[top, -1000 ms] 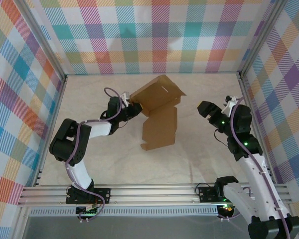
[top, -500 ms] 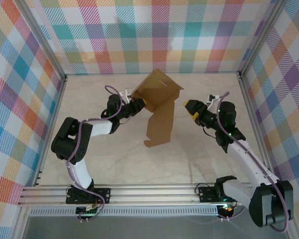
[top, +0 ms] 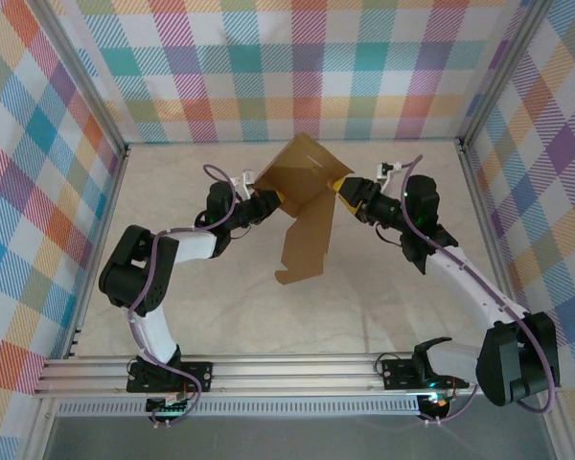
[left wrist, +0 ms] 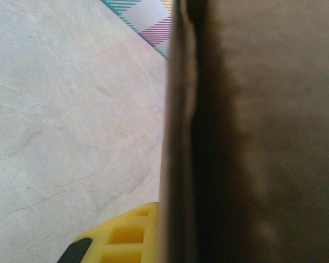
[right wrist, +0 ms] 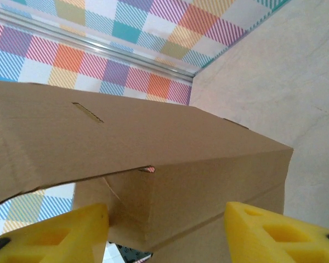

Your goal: Fold the paper box

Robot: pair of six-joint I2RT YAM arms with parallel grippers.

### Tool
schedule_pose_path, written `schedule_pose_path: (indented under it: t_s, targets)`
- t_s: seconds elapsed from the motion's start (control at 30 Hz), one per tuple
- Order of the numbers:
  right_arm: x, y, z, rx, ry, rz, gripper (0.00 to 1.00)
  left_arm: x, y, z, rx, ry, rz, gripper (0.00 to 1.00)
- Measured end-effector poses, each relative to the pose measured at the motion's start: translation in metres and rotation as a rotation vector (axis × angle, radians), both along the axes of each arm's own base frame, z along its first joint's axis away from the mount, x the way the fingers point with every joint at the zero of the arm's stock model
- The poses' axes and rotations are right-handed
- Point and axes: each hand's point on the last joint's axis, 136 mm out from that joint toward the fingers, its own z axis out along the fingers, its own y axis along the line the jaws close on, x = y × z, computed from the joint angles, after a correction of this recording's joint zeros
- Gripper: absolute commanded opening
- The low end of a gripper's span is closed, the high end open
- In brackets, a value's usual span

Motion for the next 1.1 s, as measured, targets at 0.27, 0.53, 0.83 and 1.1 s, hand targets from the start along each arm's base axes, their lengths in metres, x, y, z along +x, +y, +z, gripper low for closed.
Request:
schedule_pose_path:
  t_s: [0.27,0.53,0.83,1.1]
  targets:
    - [0.004,0.008,0.001,-0.003,0.017,0.016,0.33,-0.001,0.0,0.0,0.007,-0.008,-0.006,0.0]
    - [0.002,-0.001,-0.026,-0.083,0.132,-0.032,0.14,0.001,0.004,-0.011,0.109,-0.059,0.009,0.0]
    - [-0.003,-0.007,-0.047,-0.129,0.226,-0.064,0.22,-0.003,0.006,-0.017,0.23,-0.108,0.017,0.0]
    - [-0.005,-0.01,-0.058,-0.152,0.27,-0.079,0.11,-0.004,0.006,-0.021,0.273,-0.118,0.024,0.0]
